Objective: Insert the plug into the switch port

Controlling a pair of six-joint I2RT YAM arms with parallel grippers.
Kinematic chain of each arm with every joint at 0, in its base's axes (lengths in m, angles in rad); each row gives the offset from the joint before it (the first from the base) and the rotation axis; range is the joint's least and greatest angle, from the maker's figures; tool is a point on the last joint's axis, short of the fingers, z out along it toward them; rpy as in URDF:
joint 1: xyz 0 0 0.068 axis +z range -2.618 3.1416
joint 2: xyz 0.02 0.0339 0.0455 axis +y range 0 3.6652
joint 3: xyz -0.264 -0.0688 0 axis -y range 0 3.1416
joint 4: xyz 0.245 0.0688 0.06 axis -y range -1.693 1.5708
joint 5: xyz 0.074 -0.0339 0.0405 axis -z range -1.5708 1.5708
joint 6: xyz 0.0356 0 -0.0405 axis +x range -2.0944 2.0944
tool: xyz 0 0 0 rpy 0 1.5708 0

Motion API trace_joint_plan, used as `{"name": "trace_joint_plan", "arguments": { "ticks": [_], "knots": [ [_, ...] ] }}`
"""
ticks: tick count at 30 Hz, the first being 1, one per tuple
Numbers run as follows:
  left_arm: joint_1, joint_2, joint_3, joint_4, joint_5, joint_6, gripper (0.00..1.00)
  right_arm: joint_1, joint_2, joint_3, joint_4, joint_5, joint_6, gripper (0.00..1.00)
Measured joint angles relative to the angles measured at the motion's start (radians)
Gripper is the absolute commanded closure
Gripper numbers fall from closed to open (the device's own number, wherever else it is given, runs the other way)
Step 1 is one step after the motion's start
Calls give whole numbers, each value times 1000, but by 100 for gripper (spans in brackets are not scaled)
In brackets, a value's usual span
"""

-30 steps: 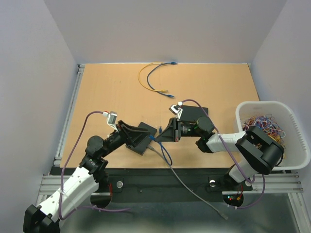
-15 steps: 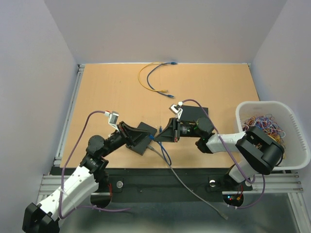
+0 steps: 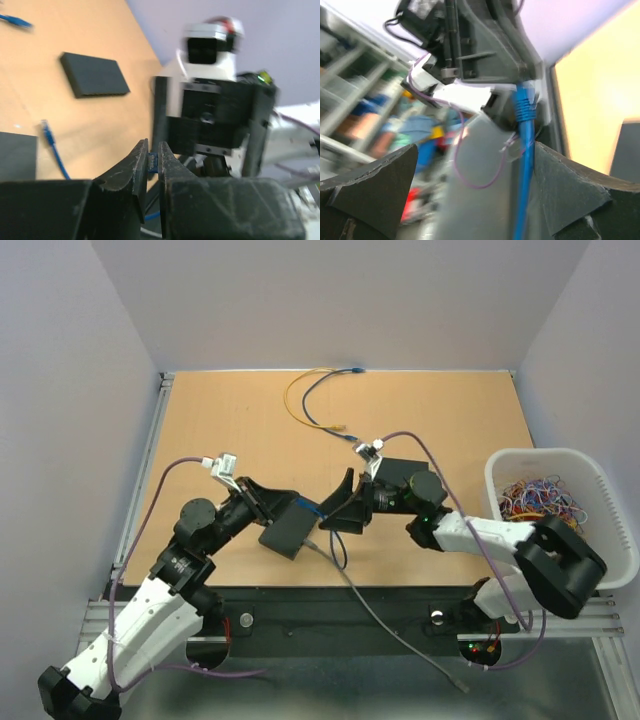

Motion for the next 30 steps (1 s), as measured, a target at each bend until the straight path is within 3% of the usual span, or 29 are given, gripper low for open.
{"name": "trace_joint_plan", "arguments": {
  "ticks": [1,5,8,11,15,20,30],
  "knots": [
    [0,1,30,-48,-36,2,100,0,-20,6,-23,7,-30,0],
    [-2,0,145,-268,-234,4,100,65,-200,225,-575,308,-373,0],
    [0,-20,150,-373,-318,-6,100,141,-232,358,-819,541,-548,0],
    [-1,-2,125,-424,-363,-26,100,238,-221,385,-964,742,-660,0],
    [0,40,50,-443,-372,-61,100,358,-93,405,-1097,912,-758,4],
    [-1,38,0,-458,-373,-91,100,423,60,447,-1186,995,-830,14],
    [-1,-23,-19,-412,-345,-98,100,434,42,452,-1153,983,-875,33]
  ]
}}
